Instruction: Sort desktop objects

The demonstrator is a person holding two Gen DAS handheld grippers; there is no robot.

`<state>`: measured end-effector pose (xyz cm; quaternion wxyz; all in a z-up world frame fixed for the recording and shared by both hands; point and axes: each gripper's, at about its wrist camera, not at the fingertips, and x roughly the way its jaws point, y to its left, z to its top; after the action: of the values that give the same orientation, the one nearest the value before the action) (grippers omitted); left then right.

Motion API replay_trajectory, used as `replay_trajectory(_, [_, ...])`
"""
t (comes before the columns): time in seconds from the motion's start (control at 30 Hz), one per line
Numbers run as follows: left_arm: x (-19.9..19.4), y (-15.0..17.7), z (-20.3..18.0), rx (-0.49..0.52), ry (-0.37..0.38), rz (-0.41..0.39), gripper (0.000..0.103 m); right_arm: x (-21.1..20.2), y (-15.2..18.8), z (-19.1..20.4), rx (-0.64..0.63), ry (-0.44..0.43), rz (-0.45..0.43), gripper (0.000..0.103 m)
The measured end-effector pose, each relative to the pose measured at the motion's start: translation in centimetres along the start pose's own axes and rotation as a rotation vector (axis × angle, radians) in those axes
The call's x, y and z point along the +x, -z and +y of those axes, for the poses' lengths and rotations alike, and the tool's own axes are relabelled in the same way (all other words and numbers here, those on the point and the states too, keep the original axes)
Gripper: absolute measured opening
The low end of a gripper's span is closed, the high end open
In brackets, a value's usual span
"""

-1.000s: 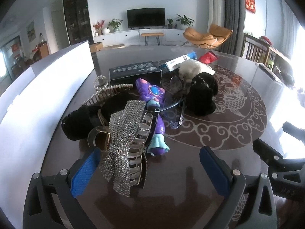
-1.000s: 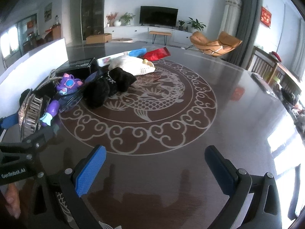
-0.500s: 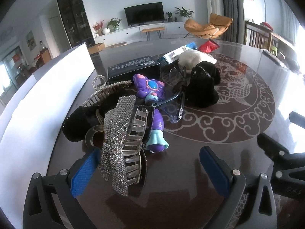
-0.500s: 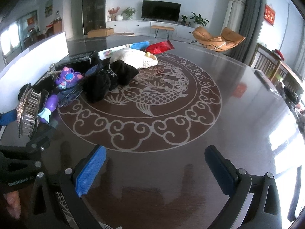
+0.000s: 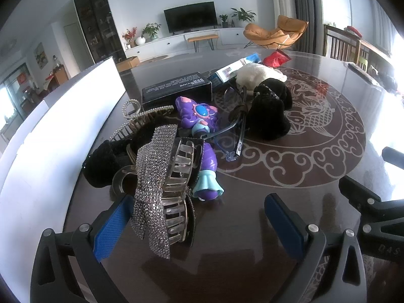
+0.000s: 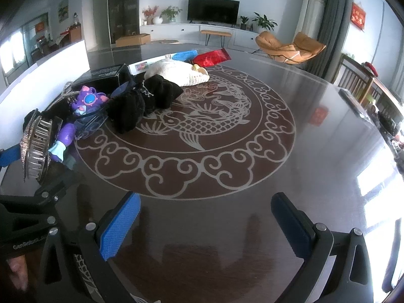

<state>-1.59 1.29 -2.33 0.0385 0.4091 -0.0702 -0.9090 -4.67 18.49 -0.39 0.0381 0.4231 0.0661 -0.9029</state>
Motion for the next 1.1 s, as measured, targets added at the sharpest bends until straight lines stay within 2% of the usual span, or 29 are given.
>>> replay_trajectory(0.17, [0.0, 0.1, 0.0, 0.004, 0.003, -0.002, 0.103, 0.3, 0.0, 0.1, -0.008, 0.001, 0.017, 0.103])
replay_trajectory(0.3, [-1.0, 0.7, 1.3, -0.022, 0.089, -0.025, 0.103, 0.5, 0.0, 0.2, -0.011, 0.002, 0.028, 0.103])
replay_trajectory(0.37, [-1.6, 2.0, 2.4, -0.02, 0.116, 0.011, 0.103, 0.6, 0.0, 0.2, -0.013, 0.003, 0.032, 0.103])
replay_trajectory(0.5, [-3.1, 5.1, 4.9, -0.004, 0.159, 0.03, 0.103, 0.6, 0.0, 0.2, -0.011, -0.004, 0.029, 0.103])
replay_trajectory(0.6, [-3.0, 5.6, 6.1, -0.001, 0.174, 0.064, 0.103, 0.7, 0.1, 0.0, -0.003, -0.019, 0.033, 0.103])
replay_trajectory(0.67, [-2.3, 5.2, 6.2, 0.001, 0.152, 0.095, 0.103, 0.9, 0.1, 0.0, -0.003, -0.021, 0.043, 0.103])
replay_trajectory(0.83, [-0.3, 3.4, 6.1, -0.04, 0.17, 0.174, 0.103, 0.8, 0.0, 0.0, 0.002, -0.017, 0.038, 0.103])
replay_trajectory(1.0, [1.5, 1.3, 5.7, -0.02, 0.184, 0.217, 0.103, 0.9, 0.0, 0.0, 0.001, -0.021, 0.043, 0.103])
replay_trajectory(1.1, [2.7, 0.0, 5.5, -0.012, 0.19, 0.21, 0.103, 0.9, 0.0, -0.2, 0.006, -0.027, 0.046, 0.103])
